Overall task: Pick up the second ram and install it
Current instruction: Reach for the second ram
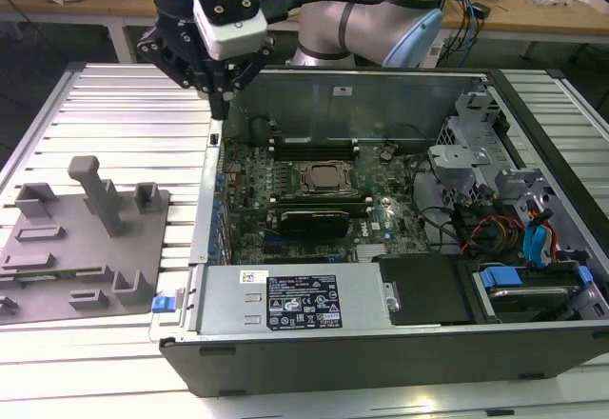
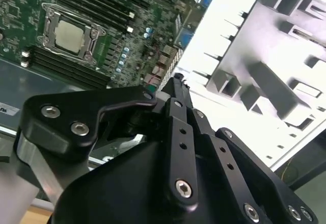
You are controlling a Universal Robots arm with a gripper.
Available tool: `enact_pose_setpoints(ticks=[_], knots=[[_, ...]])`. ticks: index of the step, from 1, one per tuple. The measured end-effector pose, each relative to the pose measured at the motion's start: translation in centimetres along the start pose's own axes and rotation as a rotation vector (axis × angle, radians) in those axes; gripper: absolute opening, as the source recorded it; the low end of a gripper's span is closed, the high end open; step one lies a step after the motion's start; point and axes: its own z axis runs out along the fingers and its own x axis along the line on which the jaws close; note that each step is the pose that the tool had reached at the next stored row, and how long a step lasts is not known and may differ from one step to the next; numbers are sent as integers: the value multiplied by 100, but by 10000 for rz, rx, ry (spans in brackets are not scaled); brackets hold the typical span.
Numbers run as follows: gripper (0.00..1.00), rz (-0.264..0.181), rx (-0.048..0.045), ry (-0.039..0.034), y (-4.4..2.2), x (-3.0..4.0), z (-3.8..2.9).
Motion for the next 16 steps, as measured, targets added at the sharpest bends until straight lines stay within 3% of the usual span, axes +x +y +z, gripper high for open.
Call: enact_pose_setpoints(ticks=[3, 6, 16], knots=[[11, -1, 0, 0, -9, 118, 0], [11, -2, 0, 0, -21, 279, 0], [11, -1, 0, 0, -39, 518, 0]])
